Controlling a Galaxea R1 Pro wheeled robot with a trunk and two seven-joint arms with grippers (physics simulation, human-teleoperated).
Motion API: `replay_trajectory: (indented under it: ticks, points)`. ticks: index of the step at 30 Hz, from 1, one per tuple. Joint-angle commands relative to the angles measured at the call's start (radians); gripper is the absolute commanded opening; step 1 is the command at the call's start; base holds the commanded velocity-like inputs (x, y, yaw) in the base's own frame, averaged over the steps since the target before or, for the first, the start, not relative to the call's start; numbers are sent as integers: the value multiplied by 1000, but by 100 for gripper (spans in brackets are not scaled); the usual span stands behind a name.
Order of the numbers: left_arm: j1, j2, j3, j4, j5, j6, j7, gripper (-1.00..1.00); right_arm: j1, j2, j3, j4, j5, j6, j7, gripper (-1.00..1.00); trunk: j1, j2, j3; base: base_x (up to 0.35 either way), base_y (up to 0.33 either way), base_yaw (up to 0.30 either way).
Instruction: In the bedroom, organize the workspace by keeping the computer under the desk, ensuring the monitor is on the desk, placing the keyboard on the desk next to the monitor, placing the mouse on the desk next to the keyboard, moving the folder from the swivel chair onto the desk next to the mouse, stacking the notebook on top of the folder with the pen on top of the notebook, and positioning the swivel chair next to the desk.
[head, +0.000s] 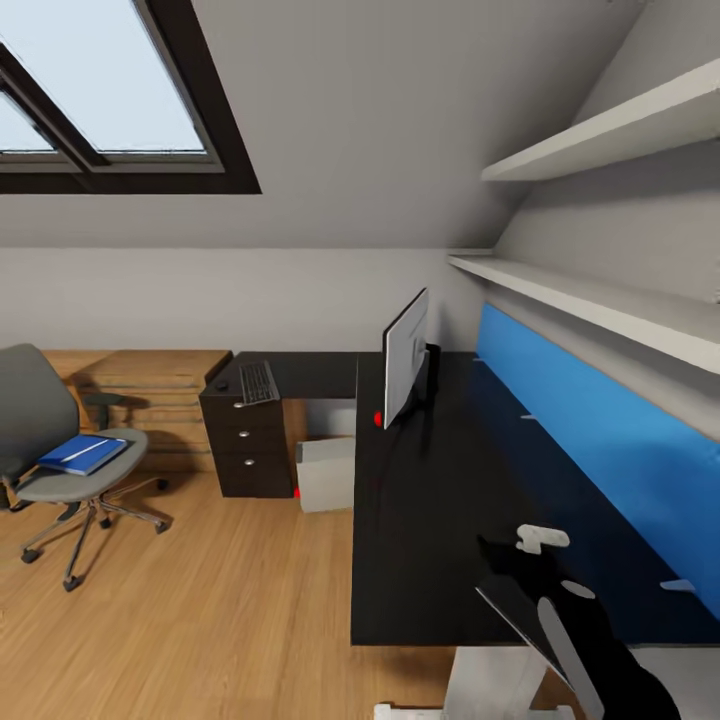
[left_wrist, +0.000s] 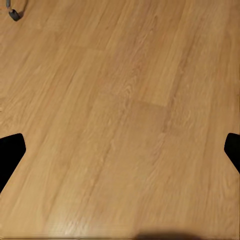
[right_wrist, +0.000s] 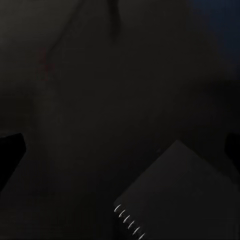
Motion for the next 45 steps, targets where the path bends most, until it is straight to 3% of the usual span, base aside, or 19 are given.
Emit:
replay_trajectory:
  ticks: [1, 10, 13, 14, 26, 27, 30, 36, 45]
  points:
    - [0, 1, -4, -1, 11, -9, 4, 100, 0, 0, 0, -5, -37, 8, -8, 100, 0, -1, -1, -300, 0, 0]
    - [0, 1, -4, -1, 11, -12, 4, 100, 0, -2, -22, -7, -112, 12, -8, 100, 0, -1, -1, -323, 0, 0]
    - [0, 1, -4, -1, 12, -12, 4, 100, 0, -2, -29, -7, -121, 11, -8, 100, 0, -1, -1, -334, 0, 0]
    - [0, 1, -4, -1, 12, -11, 4, 100, 0, 0, -56, -9, -127, 11, -8, 100, 0, -1, -1, -336, 0, -93]
    - [0, 2, -2, -1, 14, -11, 4, 100, 0, 0, -76, -14, -178, 12, -8, 100, 0, -1, 1, -336, 0, -66]
    - [0, 2, -2, -5, 14, -14, 5, 100, 0, -2, -105, -9, -182, 13, -5, 100, 0, -1, 1, -128, 0, -1]
    - [0, 1, -3, -23, 13, -29, 6, 100, 0, -2, -124, 1, -193, 13, -3, 100, 0, -1, 1, -79, 0, -1]
    - [0, 1, -4, -82, 15, -87, 6, 100, 0, -4, -227, 52, -295, 14, -1, 100, 0, -1, 1, -15, 0, 0]
    - [0, 1, -1, -91, 16, -95, 6, 100, 0, -6, -287, 117, -429, 14, 2, 100, 34, -64, -28, -3, 0, 0]
